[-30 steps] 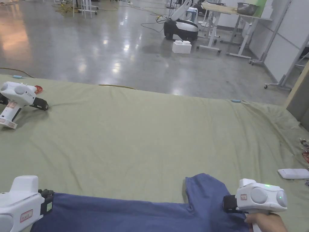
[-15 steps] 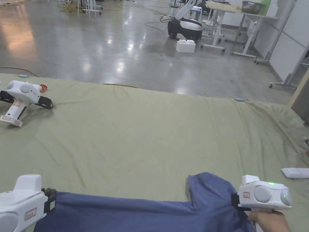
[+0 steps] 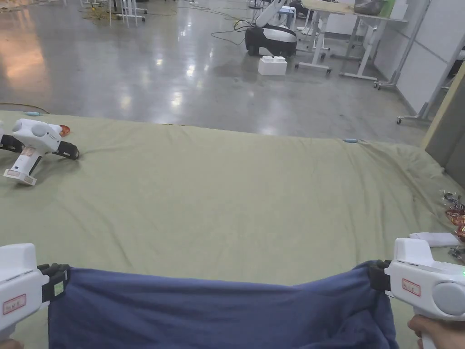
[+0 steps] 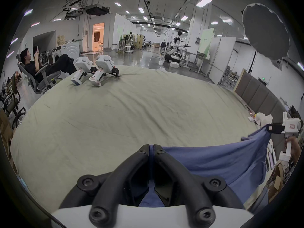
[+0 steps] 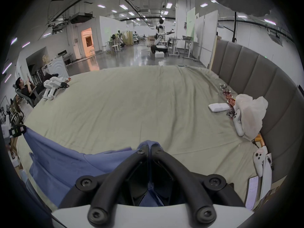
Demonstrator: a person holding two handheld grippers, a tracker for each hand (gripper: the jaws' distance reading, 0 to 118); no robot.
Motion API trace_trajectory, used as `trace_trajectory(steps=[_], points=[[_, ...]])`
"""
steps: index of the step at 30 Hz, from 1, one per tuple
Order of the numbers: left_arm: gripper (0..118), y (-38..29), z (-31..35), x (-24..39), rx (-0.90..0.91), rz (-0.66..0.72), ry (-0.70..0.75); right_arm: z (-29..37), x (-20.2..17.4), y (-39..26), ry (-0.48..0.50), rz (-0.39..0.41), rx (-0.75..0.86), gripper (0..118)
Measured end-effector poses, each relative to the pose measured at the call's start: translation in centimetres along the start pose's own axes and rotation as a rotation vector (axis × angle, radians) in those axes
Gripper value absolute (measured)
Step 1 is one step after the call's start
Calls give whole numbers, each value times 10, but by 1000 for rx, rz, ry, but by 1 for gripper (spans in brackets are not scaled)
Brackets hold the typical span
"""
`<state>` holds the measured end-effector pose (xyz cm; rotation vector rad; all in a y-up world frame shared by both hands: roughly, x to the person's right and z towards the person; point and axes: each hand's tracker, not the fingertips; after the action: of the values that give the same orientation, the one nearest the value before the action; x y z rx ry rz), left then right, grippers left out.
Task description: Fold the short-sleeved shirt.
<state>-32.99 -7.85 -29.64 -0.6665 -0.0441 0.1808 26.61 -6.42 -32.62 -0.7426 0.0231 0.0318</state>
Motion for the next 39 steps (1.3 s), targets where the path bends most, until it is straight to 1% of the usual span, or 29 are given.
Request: trace_trajectory(steps=[4, 8, 15, 18, 23, 26, 32, 33, 34, 35, 36, 37, 39], points=[[1, -9, 22, -10, 32, 28, -50, 36, -1, -11, 7, 33, 18, 0], [1, -28, 44, -18, 41, 18, -73, 66, -2, -30, 6, 68, 14, 0], [1, -76, 64, -34, -4, 6, -76, 92, -5, -83, -14, 119, -66, 0], [1, -99, 70, -40, -40, 8, -70, 95, -5, -110, -20, 138, -129, 0], [1, -132, 73, -49, -113, -7, -47, 97, -6, -147, -26, 117, -210, 0], [1, -145, 68, -51, -150, -12, -41, 89, -7, -163, -43, 131, -244, 0], [1, -167, 43, -49, -252, -75, 5, 70, -11, -184, -64, 140, -304, 1], [3, -169, 40, -50, -258, -69, 11, 68, -11, -187, -63, 138, -307, 1], [8, -170, 39, -50, -255, -66, 13, 65, -10, -190, -61, 134, -313, 2], [12, -164, 50, -31, -245, -71, 23, 66, -11, -192, -59, 133, -311, 7], [15, -160, 53, -28, -234, -83, 41, 68, -12, -192, -55, 132, -295, 10], [15, -156, 55, -25, -228, -90, 45, 72, -13, -191, -66, 136, -279, 10], [40, -145, 64, -12, -202, -107, 84, 84, -17, -182, -107, 124, -229, 63]])
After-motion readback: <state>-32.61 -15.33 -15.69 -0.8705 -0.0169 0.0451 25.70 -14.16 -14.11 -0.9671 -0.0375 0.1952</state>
